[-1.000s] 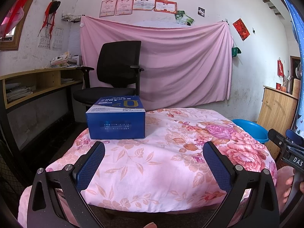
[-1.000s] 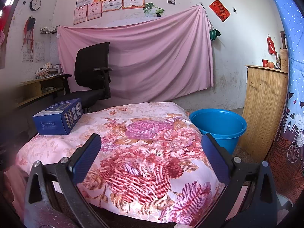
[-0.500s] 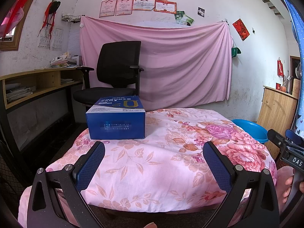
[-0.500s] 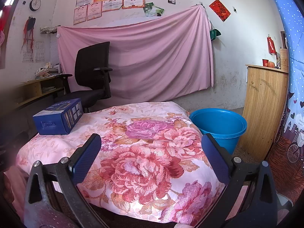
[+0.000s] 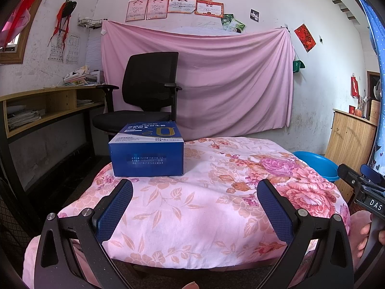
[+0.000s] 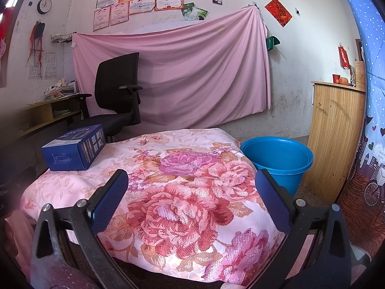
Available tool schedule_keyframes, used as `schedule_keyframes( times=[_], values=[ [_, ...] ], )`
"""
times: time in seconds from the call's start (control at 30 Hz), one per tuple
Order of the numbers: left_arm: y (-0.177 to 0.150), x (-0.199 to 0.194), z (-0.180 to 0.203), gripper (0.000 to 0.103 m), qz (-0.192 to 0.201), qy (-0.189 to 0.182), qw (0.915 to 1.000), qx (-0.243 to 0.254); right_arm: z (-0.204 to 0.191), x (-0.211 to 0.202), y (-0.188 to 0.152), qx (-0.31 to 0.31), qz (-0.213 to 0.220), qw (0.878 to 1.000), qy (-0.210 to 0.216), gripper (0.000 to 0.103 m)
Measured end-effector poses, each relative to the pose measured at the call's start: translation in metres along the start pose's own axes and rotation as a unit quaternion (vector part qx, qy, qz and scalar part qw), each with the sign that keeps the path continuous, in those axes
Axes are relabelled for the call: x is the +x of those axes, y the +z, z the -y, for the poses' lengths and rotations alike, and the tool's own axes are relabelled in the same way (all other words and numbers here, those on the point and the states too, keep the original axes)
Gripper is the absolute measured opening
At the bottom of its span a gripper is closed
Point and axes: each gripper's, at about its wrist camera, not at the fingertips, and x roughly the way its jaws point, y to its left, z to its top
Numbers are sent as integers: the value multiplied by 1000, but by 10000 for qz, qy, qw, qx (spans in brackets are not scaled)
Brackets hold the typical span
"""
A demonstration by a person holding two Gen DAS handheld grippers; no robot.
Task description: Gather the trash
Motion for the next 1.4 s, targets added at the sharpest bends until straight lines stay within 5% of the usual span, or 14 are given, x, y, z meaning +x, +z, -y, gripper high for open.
schedule_keyframes(
  times=[1.4],
  values=[
    [0,0,-2,101,12,-5,10000,6,-5,-1,-4,-1,-33,10000,-1,103]
  ],
)
